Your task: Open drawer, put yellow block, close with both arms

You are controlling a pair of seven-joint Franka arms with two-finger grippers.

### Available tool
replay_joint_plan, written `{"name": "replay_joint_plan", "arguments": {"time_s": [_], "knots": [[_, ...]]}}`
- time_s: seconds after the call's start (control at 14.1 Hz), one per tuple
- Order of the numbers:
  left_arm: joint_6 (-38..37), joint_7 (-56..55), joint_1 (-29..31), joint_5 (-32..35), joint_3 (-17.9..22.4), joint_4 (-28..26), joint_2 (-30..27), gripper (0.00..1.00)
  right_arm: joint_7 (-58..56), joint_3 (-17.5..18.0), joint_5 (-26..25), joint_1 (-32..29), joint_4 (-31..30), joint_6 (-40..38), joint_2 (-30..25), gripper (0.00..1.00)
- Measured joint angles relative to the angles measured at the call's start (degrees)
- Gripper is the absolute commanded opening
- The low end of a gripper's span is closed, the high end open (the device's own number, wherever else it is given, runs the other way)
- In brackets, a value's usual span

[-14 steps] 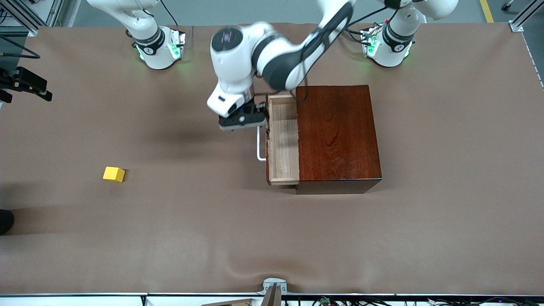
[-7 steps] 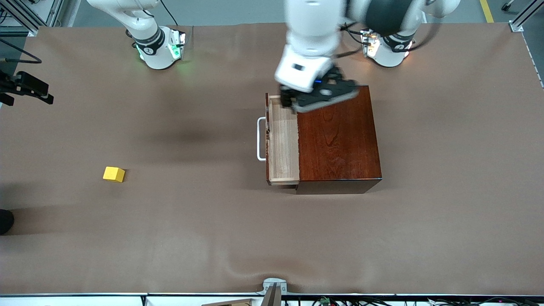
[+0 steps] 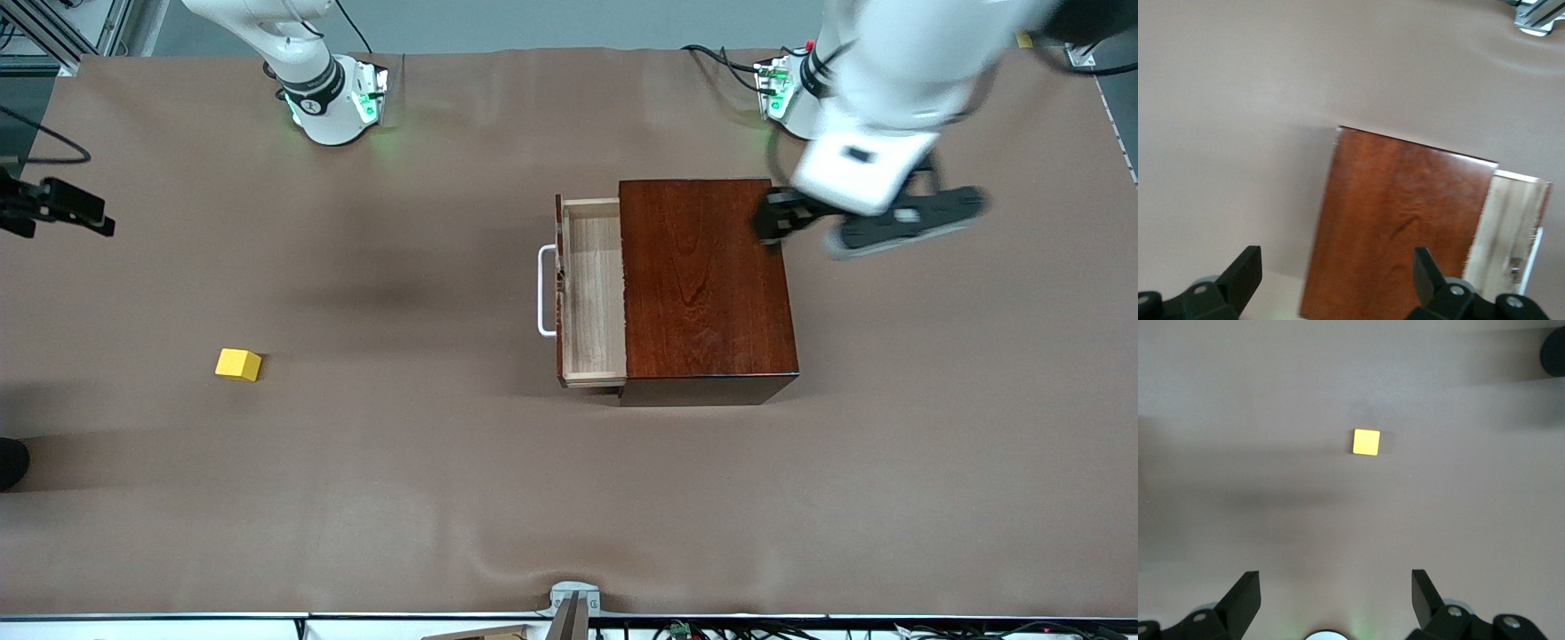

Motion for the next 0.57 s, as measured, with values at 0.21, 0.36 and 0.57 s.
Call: {"name": "replay_joint_plan", "arguments": {"time_s": [0.21, 0.36, 0.57], "knots": [[-0.26, 8.57, 5.79, 0.00, -0.02, -3.94, -3.71, 1.00, 0.00, -0.06, -0.05, -0.94, 0.02, 1.67, 2.00, 1.00], [-0.26, 14.36, 9.11, 0.00, -0.08, -6.09, -5.67, 1.00, 0.00, -0.09, -0.06, -2.19, 0.01, 1.69, 3.26, 1.00], [-0.28, 21.07, 12.38, 0.00, 0.02, -9.52, -9.03, 1.00, 0.00, -0.11, -0.19, -3.40, 0.03, 2.59, 6.64, 1.00]]}}
